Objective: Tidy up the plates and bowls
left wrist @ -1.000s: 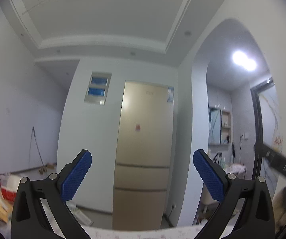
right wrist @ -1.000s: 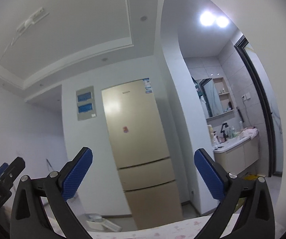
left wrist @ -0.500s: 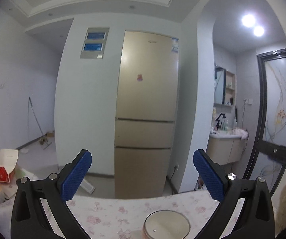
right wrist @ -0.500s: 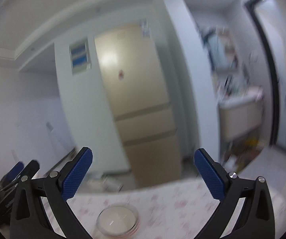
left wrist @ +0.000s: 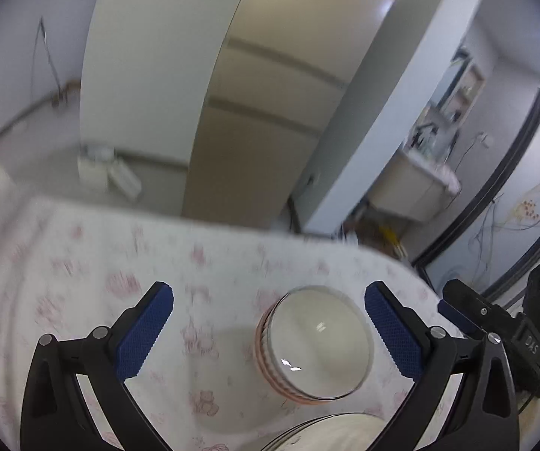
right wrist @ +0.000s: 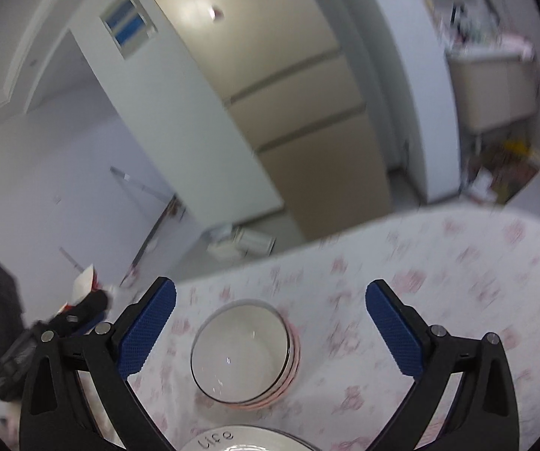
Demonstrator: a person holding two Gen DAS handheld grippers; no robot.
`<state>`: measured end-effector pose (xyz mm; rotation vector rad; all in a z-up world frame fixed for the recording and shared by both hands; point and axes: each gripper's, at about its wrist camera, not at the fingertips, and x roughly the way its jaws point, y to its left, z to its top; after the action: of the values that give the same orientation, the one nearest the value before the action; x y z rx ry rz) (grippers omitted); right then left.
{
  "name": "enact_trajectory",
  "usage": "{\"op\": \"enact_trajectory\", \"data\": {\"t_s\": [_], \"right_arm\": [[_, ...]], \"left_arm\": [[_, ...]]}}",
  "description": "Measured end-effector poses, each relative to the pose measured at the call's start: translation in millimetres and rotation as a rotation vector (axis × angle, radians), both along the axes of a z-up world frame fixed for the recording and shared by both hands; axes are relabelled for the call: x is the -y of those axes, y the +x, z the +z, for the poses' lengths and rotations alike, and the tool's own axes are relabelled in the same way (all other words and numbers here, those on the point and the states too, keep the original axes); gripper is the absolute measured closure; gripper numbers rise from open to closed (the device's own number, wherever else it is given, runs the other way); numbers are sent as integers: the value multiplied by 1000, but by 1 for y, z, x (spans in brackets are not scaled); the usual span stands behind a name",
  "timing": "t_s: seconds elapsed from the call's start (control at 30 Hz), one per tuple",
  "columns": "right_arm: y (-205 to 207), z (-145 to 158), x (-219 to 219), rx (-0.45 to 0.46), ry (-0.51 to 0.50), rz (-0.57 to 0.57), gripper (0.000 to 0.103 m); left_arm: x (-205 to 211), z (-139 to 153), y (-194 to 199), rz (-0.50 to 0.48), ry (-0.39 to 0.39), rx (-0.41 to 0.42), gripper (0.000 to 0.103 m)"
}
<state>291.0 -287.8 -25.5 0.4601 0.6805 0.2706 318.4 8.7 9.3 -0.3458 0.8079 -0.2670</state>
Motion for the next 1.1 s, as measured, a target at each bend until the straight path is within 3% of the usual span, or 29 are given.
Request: {"op": "enact_trajectory", "data": {"t_s": [0.07,0.27,0.37,0.4,0.5,0.63,0.73,0.9,1.1], "right_arm": [[11,-21,1,-74,50,36,6],[32,-60,0,-220,155,95,10],[36,-71,-2,-264,168,113,19],[38,-76,-3,-279,177,126,21],[43,-91,-4,-338,236,174,32],[48,-106,-3,-389,296,200,36],[50,-112,-1,-416,320,193,37],[52,-122,4,-453,396,206,44],[52,-132,7,-486,419,215,51]], "left_arm": [[-1,-26,14,-15,-54,-89,0],[7,-72,28,-66,-117,-221,0],[12,-92,32,-75,-170,-291,5],[12,-96,33,-71,-176,-301,10],[13,-104,36,-70,-198,-319,11],[16,-115,38,-78,-208,-350,16],[19,-127,40,-90,-236,-395,24],[26,-142,43,-127,-280,-439,45],[32,-148,44,-153,-332,-452,46]]}}
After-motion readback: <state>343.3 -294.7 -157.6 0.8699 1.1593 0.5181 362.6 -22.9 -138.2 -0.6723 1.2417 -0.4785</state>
